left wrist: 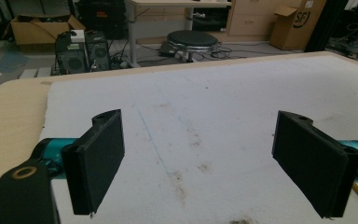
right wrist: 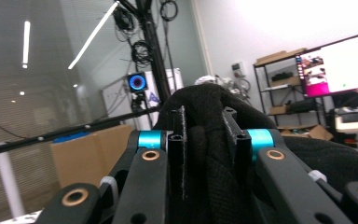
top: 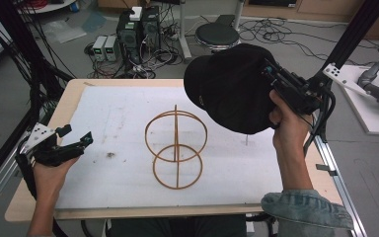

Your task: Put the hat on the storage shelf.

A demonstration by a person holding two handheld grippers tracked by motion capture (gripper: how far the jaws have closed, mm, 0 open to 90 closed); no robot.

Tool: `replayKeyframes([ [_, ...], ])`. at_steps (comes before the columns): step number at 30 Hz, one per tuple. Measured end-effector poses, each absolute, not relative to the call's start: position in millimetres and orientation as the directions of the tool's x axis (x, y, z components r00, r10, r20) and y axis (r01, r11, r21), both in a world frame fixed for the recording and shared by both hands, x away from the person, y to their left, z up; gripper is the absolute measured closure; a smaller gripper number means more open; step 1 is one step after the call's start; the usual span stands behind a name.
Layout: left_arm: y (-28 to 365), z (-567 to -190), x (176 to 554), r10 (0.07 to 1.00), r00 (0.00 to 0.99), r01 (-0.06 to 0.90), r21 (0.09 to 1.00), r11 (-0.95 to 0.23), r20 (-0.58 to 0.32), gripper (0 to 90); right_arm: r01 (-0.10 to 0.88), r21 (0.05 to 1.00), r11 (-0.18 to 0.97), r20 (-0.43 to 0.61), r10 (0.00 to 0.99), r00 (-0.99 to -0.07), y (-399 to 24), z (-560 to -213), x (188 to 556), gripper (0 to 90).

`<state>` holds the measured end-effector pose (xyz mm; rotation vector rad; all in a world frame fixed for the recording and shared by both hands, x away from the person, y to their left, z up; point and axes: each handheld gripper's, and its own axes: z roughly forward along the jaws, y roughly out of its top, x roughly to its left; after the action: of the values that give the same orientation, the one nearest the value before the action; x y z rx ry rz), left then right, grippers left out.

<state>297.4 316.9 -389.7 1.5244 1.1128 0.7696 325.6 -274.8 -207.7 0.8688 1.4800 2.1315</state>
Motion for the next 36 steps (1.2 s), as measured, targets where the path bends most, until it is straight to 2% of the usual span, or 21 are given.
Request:
replayKeyframes([
  [9,317,-389,297,0.93,0.361,0.254,0.967,-0.021,-0.074,17.1,0.077,0.925,-0.372,0.29,0.56,-0.776,-259,-203,322,76.2],
  [18,318,-389,296,0.931,0.358,0.253,0.967,-0.018,-0.076,17.1,0.091,0.905,-0.416,0.317,0.514,-0.797,-258,-200,319,76.2],
  [28,317,-389,297,0.93,0.361,0.252,0.968,-0.02,-0.074,17.1,0.11,0.896,-0.429,0.326,0.471,-0.82,-248,-197,315,76.1],
  [36,319,-388,296,0.931,0.358,0.251,0.968,-0.02,-0.074,17.1,0.167,0.895,-0.413,0.348,0.414,-0.841,-232,-205,318,75.9],
])
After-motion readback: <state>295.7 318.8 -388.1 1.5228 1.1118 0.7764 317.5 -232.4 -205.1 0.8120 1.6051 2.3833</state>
